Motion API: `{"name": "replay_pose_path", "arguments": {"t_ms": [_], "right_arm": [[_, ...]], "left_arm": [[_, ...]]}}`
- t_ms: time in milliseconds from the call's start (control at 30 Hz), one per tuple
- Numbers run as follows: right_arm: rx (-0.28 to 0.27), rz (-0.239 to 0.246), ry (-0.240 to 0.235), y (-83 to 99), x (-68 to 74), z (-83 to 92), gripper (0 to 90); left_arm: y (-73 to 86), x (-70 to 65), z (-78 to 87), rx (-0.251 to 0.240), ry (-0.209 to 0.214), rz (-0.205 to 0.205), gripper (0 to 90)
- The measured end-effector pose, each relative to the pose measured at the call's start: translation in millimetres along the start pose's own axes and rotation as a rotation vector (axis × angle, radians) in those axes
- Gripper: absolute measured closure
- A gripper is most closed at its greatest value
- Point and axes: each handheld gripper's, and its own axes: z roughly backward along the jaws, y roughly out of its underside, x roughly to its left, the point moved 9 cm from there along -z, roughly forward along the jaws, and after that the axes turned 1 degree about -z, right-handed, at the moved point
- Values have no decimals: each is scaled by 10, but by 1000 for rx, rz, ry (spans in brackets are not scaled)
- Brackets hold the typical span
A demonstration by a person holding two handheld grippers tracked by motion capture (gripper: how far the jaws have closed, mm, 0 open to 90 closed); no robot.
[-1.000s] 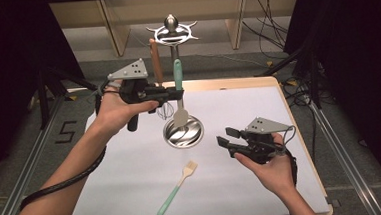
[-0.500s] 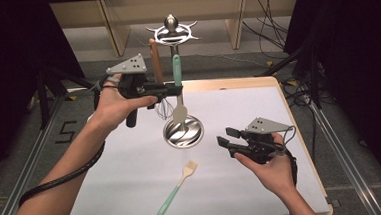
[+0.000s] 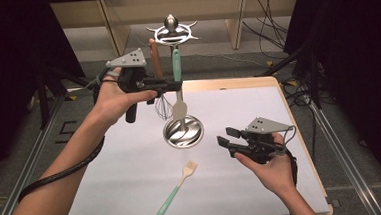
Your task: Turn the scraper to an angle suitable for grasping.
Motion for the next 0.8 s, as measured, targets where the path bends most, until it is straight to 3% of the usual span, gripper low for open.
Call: {"name": "replay_pose_path", "arguments": {"t_ms": [200,300,333,367,433,500,533,567,600,700,733,800], "right_arm": [[-3,6,0,-7,-10,2,545],[-3,0,2,-6,-8,2,545],[-4,0,2,-7,-8,1,545],[-2,30,-2,-13,-29,0,545],[-10,30,1,-19,-28,-4,545],[-12,28,-13,-20,-18,-10,545],[-6,30,-1,-17,-27,-1,545],[-10,29,1,-18,-30,-2,545],[3,-2,2,-4,-8,8,545],[-24,56,8,-30,-58,-5,545],[-24,25,3,-23,-32,-7,545],[-12,16,-1,-15,-24,3,545]], "left_arm": [[13,2,5,4,-3,29,844],[-1,23,4,-3,5,4,844],[2,20,6,0,3,15,844],[5,14,5,2,2,28,844],[6,35,1,3,4,10,844],[13,36,-3,5,4,20,844],[14,37,-2,4,3,28,844],[22,-22,-3,-2,2,124,844],[24,-18,-1,2,2,125,844],[27,-11,-3,3,2,128,844],[29,-9,-4,3,2,128,844],[31,-3,-7,5,2,130,844]]}}
